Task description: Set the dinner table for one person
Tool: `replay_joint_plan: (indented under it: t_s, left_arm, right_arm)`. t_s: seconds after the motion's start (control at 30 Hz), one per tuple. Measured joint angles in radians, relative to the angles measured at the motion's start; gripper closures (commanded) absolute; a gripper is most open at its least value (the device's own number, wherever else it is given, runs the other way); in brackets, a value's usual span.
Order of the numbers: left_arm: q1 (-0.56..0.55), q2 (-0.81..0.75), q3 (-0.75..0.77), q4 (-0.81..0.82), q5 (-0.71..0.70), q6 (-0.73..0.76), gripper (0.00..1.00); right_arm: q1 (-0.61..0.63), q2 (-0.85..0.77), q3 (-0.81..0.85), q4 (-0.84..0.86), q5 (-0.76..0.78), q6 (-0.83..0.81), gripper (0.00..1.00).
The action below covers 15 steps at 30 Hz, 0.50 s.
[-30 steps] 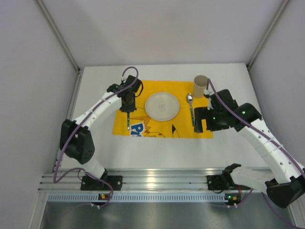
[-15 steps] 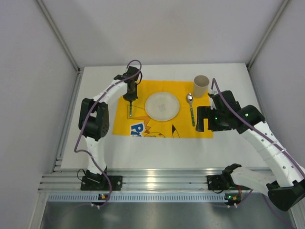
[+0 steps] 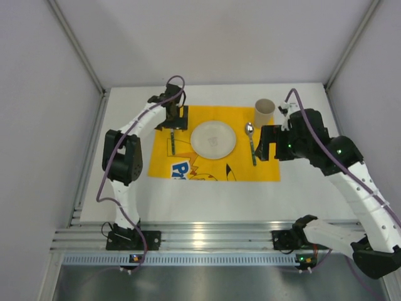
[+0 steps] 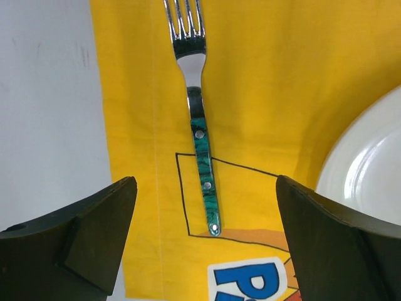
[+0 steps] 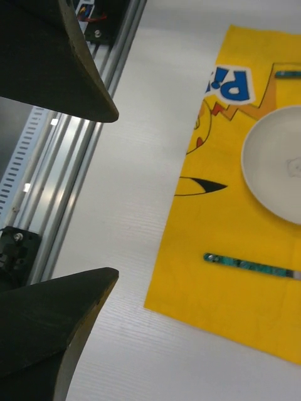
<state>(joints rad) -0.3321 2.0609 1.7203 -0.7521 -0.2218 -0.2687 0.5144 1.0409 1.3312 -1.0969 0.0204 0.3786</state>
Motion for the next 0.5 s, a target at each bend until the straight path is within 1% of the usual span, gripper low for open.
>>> replay_joint_plan:
  t_s: [0.1,0.13,0.2,0.3,0.33,0.43,0.5]
  left_arm:
    - [0.000,-0.072,0.000,-0.023,0.005,-0.014,0.05]
    - [0.000,-0.111,-0.002,-0.021,0.017,-0.018,0.05]
    - [0.000,-0.214,-0.047,0.046,0.056,-0.019,0.02]
    - [0.000,-0.494,-0.296,0.277,0.107,-0.057,0.02]
    - [-0.002,-0.600,-0.414,0.399,0.106,-0.084,0.02]
    - [0.028,-0.877,-0.744,0.666,0.106,-0.301,0.02]
    - [0.080,-0.954,-0.879,0.747,0.138,-0.412,0.02]
  right_arm:
    - [0.000,-0.042,0.035,0.066,-0.022,-0.016,0.00]
    - [0.000,-0.064,0.042,0.088,-0.024,-0.018,0.00]
    - [0.000,-0.121,0.040,0.138,-0.024,-0.017,0.00]
    - [0.000,-0.239,-0.043,0.249,-0.024,0.009,0.00]
    - [0.000,-0.286,-0.088,0.272,-0.025,0.019,0.00]
    - [0.000,-0.412,-0.234,0.338,-0.065,0.053,0.00]
    - [0.000,-0.464,-0.330,0.371,-0.115,0.079,0.00]
